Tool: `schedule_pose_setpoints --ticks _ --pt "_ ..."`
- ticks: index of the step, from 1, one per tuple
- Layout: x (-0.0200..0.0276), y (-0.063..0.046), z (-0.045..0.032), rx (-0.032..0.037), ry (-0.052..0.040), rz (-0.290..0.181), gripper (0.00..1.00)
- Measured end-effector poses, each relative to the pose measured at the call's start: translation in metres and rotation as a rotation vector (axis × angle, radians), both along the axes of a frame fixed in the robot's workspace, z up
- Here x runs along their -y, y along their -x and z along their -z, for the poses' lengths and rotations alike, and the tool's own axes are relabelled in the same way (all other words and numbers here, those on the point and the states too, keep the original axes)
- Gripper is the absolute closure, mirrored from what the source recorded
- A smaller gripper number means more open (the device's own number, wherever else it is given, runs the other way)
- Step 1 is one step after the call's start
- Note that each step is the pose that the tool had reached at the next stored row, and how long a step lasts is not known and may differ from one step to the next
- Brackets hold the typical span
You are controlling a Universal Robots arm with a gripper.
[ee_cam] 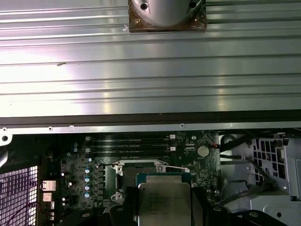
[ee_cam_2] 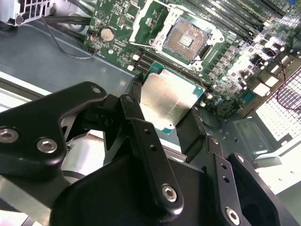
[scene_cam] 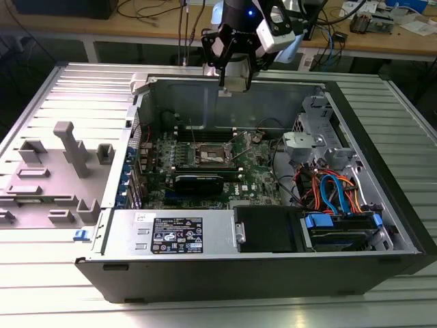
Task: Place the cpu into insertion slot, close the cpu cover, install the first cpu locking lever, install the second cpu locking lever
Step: 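Place the cpu into insertion slot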
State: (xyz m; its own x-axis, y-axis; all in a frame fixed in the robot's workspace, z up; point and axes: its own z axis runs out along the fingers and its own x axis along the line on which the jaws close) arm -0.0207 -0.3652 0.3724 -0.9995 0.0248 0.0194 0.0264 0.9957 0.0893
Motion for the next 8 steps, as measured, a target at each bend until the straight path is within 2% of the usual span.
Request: schedule_pose_setpoints --ticks 3,6,7,8 --pt "0.0005 0.0000 0.0003 -0.0001 0.0003 0.020 0.46" --pt "0.0007 0.0000 0.0009 0.0000 -0.0001 0.067 0.46" --pt "0.0019 0.0000 0.0010 0.0001 -0.0003 0.068 0.46" --pt "0.0050 0.0000 0.0009 0.0000 0.0001 0.068 0.46"
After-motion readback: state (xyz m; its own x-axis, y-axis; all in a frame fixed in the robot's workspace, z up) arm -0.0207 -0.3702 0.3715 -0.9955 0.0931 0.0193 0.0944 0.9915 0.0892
